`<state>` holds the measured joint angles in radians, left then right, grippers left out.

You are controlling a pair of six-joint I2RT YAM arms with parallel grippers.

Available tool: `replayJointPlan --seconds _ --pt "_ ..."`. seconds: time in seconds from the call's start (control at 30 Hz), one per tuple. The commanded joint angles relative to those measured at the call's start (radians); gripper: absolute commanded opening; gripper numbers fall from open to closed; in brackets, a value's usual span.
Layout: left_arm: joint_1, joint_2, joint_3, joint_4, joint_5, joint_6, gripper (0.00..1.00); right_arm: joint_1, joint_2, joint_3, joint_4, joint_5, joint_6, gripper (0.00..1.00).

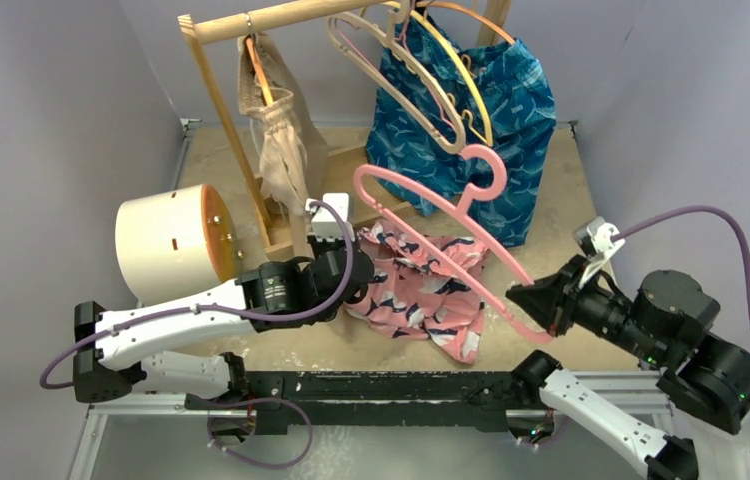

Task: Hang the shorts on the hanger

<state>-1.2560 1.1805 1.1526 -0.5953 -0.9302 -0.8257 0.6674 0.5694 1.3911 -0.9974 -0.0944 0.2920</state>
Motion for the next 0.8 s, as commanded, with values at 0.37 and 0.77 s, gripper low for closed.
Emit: replayJointPlan --seconds 0.37,0.77 --pt "0.061 0.013 0.136 -0.037 -0.156 0.091 0.0 -0.003 -0.083 0.038 -0.145 -0.09 0.02 0.0" --pt "0.122 0.023 0.145 -0.017 -0.13 0.115 0.0 -0.003 -0.107 0.0 -0.145 -0.105 -0.026 0.0"
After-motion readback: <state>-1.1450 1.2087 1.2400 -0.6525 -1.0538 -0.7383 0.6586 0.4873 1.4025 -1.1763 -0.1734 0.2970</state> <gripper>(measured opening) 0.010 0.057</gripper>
